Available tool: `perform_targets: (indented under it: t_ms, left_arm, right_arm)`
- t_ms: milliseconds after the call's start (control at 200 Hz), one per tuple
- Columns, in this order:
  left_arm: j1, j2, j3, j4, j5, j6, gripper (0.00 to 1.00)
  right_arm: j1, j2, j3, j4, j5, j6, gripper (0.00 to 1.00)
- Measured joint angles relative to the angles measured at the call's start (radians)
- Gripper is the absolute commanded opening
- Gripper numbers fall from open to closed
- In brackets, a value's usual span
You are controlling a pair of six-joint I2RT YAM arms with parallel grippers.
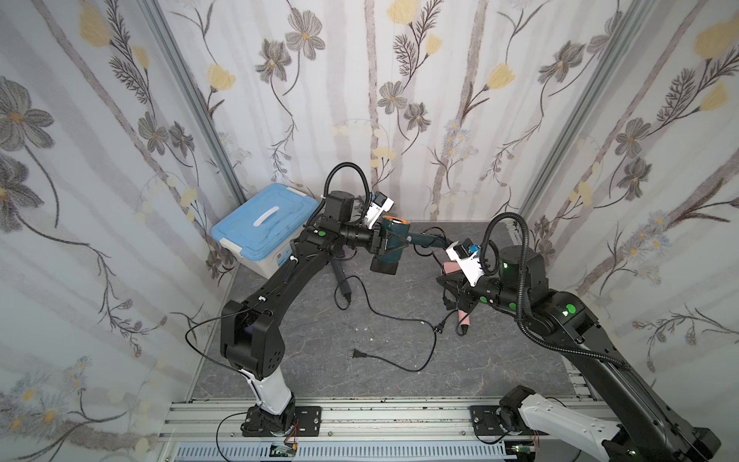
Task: Wrap the cord around the hair dryer
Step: Wrap the power cord around the hair dryer.
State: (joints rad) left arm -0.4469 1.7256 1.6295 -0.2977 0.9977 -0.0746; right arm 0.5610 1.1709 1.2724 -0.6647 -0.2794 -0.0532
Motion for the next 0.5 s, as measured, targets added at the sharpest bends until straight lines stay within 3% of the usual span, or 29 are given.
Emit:
perform_targets:
  t_ms: [500]
  left_arm:
    - [-0.095, -0.098, -0.070, -0.231, 0.023, 0.183, 0.00]
  right_arm:
    - [-0.014, 0.167, 0.269, -0.099, 0.212, -0.187, 0.00]
